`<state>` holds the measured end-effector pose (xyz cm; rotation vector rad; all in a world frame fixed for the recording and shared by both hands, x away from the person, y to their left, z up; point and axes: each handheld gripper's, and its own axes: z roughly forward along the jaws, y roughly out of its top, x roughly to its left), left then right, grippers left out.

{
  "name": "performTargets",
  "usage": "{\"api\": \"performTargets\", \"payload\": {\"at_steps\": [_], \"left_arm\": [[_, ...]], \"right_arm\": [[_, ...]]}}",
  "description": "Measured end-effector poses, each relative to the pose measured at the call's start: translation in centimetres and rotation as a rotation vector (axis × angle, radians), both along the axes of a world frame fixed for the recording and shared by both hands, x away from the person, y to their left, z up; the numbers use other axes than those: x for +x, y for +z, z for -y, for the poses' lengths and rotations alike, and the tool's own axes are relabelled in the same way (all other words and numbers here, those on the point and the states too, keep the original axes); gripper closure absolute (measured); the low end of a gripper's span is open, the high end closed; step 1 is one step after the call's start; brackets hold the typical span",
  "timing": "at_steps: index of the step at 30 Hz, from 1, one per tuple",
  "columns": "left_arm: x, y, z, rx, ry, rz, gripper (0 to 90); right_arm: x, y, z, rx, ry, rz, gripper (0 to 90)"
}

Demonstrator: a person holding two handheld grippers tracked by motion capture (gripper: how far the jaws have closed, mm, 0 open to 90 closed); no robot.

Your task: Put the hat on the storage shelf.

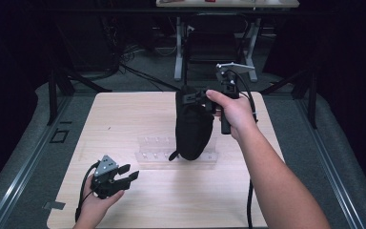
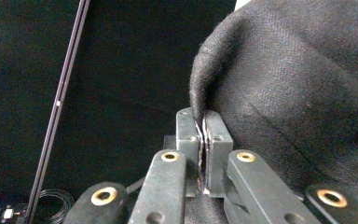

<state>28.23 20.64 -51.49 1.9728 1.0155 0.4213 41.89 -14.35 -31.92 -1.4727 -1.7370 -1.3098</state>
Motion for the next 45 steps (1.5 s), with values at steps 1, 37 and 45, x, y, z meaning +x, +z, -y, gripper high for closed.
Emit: {"api": "performTargets", "payload": {"at_steps": [1, 37, 45], "left_arm": [[0.2, 0.2, 0.2, -0.005, -0.007, 0.0, 55.6], [1.8, 4.2, 6.8, -0.057, -0.157, 0.061, 65.1], [1.6, 4.7, 8.2, -0.044, -0.19, 0.079, 67.8]], "right_arm": [[0.0, 0.0, -0.1, 0.002, 0.001, -0.001, 87.5], [0.1, 0.1, -1.9, 0.004, 0.016, 0.005, 87.2], [0.1, 0.0, -2.2, 0.006, 0.017, 0.008, 87.0]]}}
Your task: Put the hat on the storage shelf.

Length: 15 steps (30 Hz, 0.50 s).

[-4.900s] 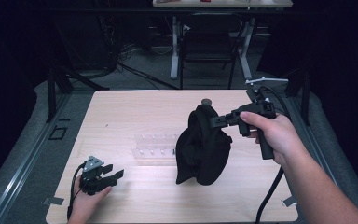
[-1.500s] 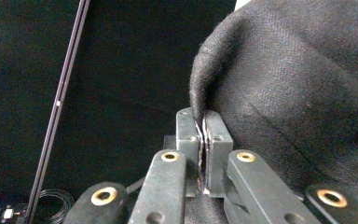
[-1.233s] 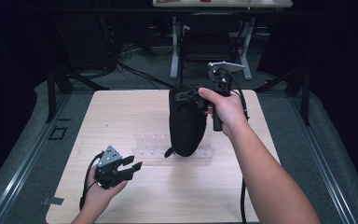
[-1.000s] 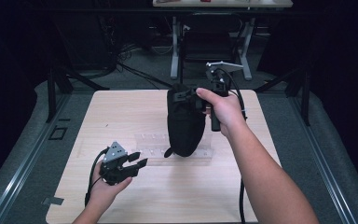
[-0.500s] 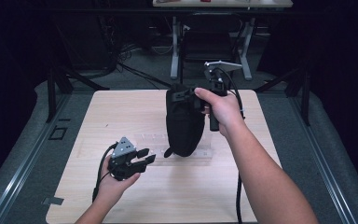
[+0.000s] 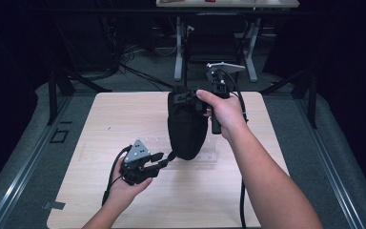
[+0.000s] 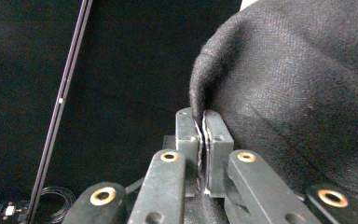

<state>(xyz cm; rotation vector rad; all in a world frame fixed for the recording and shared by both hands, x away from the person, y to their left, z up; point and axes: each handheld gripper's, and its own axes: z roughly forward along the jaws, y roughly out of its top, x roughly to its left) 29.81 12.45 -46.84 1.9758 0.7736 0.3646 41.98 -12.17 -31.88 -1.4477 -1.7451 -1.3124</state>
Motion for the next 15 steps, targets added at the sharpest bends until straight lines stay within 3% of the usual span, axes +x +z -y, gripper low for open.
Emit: {"api": "performTargets", "payload": {"at_steps": [15], "left_arm": [[0.5, 0.2, 1.4, 0.043, 0.008, 0.022, 81.0]], "right_arm": [[0.0, 0.0, -0.2, 0.005, -0.005, 0.003, 86.4]]}}
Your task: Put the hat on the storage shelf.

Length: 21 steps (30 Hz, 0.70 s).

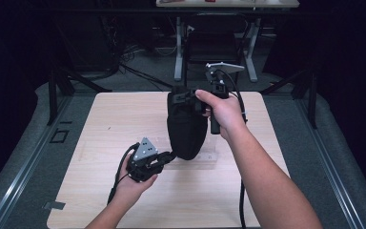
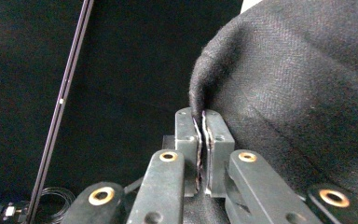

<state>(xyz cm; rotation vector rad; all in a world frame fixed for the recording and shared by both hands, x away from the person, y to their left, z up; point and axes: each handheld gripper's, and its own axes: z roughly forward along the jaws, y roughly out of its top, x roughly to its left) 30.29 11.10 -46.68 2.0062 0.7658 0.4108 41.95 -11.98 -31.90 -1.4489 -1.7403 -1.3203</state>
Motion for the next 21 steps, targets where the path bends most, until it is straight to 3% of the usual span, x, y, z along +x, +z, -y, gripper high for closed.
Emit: {"api": "performTargets", "payload": {"at_steps": [11, 21], "left_arm": [[-0.11, -0.05, -0.04, 0.038, -0.017, 0.031, 84.0], [-0.07, -0.04, -0.33, 0.067, 0.003, 0.049, 85.5]], "right_arm": [[-0.05, 0.03, -0.3, 0.019, 0.006, 0.01, 82.3], [-0.32, 0.57, 0.39, 0.022, -0.01, 0.034, 79.1]]}}
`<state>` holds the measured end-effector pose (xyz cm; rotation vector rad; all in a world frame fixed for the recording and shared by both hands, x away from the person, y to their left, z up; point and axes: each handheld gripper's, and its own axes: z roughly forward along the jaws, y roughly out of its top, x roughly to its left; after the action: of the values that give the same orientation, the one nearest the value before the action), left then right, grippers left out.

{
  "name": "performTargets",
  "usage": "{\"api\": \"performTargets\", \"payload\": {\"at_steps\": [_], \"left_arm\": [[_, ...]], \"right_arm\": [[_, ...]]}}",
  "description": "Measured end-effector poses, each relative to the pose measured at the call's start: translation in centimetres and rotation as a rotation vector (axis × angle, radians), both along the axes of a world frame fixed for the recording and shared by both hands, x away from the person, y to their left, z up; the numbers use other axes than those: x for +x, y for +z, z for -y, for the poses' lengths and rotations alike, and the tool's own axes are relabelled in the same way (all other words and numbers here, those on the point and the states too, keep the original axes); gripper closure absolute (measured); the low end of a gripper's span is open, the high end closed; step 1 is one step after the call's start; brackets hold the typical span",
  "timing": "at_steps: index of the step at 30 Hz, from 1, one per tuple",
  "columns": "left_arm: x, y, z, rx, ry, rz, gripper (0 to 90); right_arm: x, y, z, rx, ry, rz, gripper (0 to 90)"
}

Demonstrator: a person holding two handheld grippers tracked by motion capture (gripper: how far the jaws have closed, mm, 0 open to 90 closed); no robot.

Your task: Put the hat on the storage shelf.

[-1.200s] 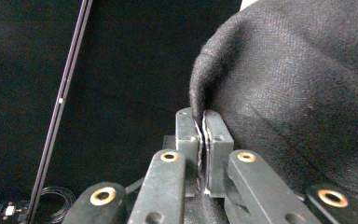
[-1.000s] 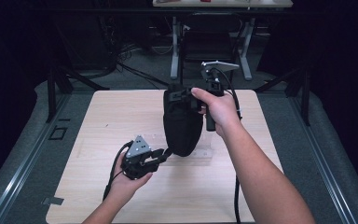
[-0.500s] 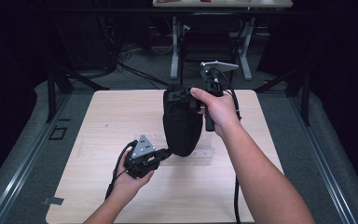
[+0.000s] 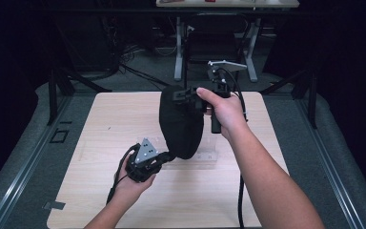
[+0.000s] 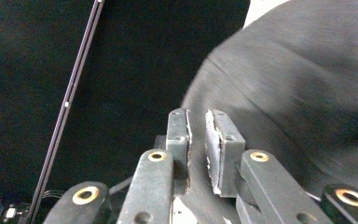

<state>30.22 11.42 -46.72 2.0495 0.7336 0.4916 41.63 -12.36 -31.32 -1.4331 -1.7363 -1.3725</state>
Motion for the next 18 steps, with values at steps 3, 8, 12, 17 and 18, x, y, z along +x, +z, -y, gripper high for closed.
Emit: {"api": "performTargets", "payload": {"at_steps": [3, 8, 12, 17, 18], "left_arm": [[-0.1, 0.0, -0.1, 0.031, 0.008, 0.019, 85.9], [-0.2, -0.2, -0.2, 0.052, 0.009, 0.029, 86.0], [-0.2, -0.3, -0.3, 0.064, 0.005, 0.029, 86.0], [-0.1, -0.4, -0.5, 0.076, 0.009, 0.022, 86.0], [0.0, -0.4, -0.6, 0.078, 0.01, 0.021, 86.0]], "right_arm": [[-0.1, 0.1, 0.3, -0.003, -0.004, 0.004, 78.5], [-0.1, 0.2, 0.8, -0.003, -0.007, 0.009, 75.0], [-0.3, 0.3, 1.0, -0.017, -0.02, 0.023, 72.1], [-0.5, 0.4, 1.3, -0.018, -0.024, 0.03, 71.3], [-0.5, 0.4, 1.3, -0.021, -0.024, 0.031, 71.4]]}}
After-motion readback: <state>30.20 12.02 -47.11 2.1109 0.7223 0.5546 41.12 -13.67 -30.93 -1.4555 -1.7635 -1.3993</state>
